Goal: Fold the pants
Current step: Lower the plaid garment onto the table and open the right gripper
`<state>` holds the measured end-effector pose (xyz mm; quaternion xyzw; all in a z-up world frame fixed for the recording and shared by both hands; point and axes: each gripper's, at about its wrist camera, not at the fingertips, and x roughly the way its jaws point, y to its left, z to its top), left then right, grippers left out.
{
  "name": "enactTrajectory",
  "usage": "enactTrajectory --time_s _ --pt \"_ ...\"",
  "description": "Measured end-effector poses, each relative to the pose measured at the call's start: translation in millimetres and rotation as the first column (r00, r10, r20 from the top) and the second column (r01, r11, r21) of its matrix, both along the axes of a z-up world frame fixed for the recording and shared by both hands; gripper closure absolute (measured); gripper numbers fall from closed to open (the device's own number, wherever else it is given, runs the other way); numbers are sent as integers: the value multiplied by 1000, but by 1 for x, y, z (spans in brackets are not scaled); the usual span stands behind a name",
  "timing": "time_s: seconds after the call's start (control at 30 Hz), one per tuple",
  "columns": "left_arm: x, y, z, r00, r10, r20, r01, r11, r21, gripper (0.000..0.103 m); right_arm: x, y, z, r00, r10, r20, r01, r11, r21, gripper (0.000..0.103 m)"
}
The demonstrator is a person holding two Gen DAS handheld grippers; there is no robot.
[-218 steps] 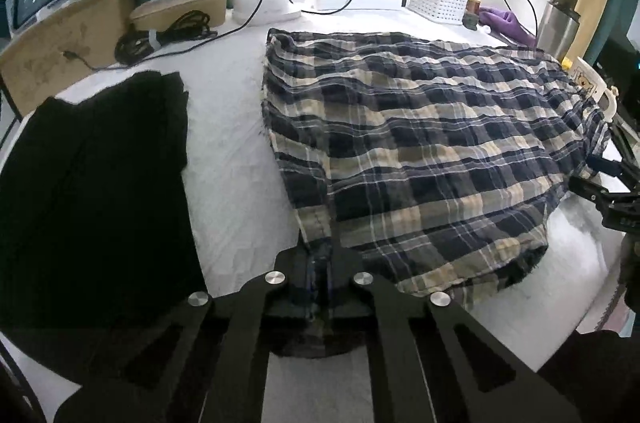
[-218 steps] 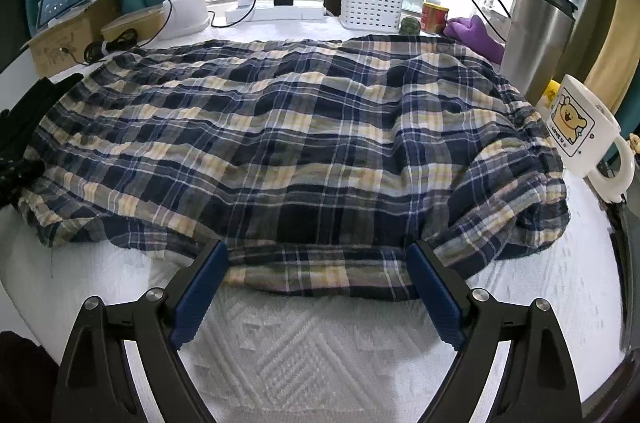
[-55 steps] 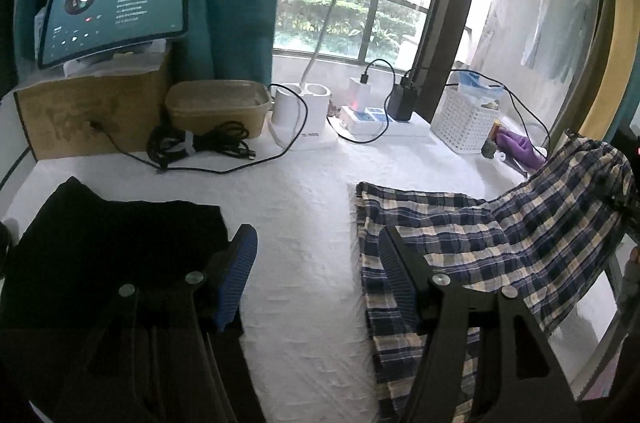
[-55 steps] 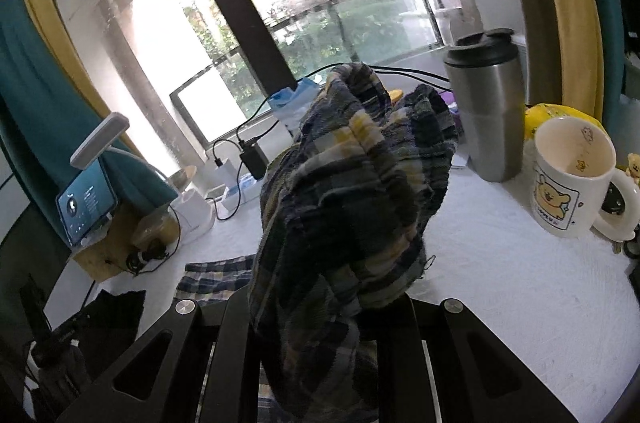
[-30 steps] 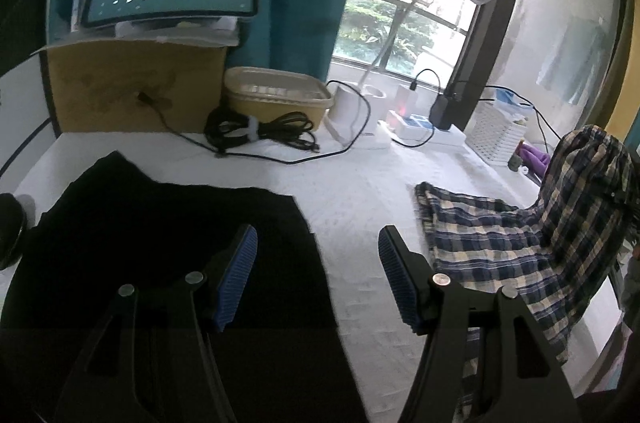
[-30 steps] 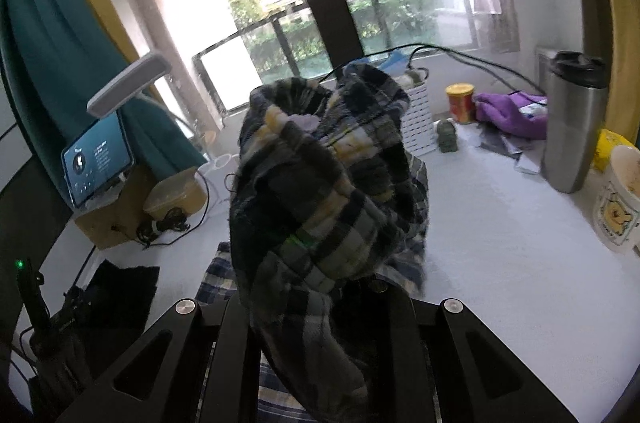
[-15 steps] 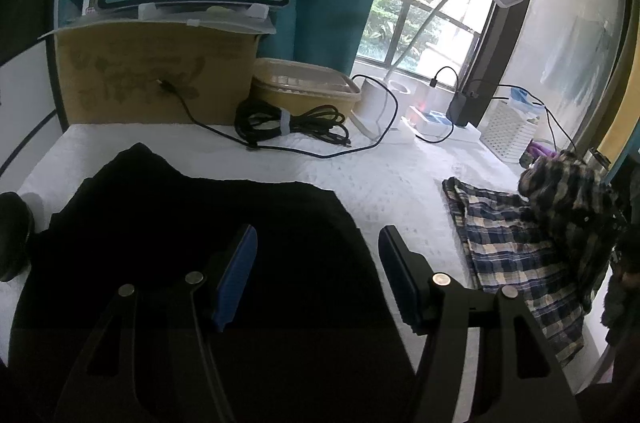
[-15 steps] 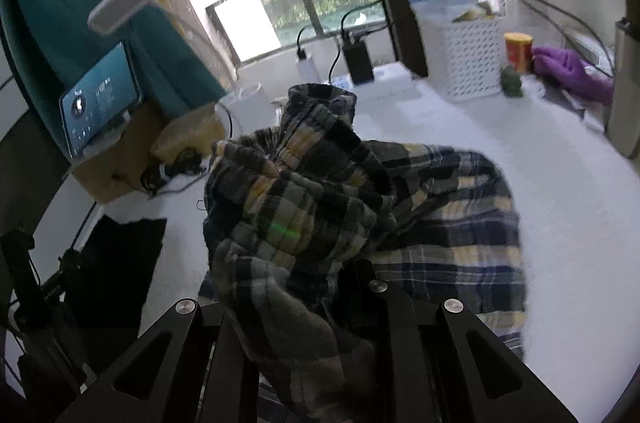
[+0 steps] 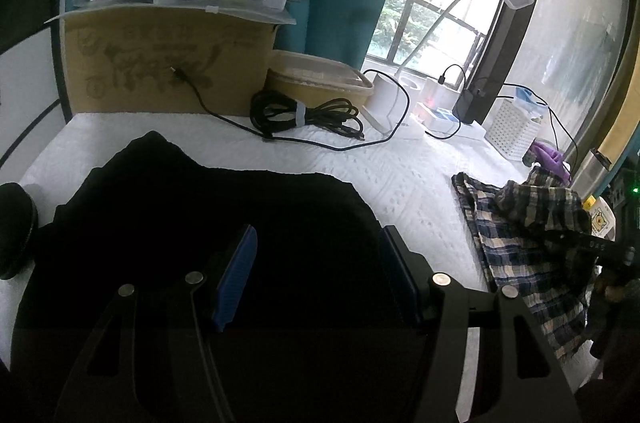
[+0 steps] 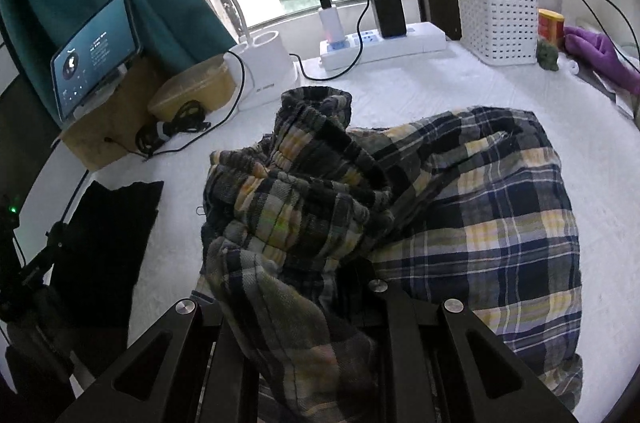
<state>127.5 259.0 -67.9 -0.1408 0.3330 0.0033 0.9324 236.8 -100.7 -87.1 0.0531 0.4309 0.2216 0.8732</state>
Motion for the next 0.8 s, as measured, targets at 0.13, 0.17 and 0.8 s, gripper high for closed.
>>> enactTrajectory --time_s 0.13,0.17,0.8 --pt "-1 0 0 1000 -2 -3 2 1000 -2 40 0 2 -1 1000 -2 -5 2 1000 -9 88" --pt "-1 -1 0 1000 -3 -4 3 1000 -3 40 0 3 -2 1000 -2 -4 2 1000 -12 88" --pt "-8 -40 18 999 -47 -5 47 997 57 40 -19 -3 1 998 58 31 -58 998 6 5"
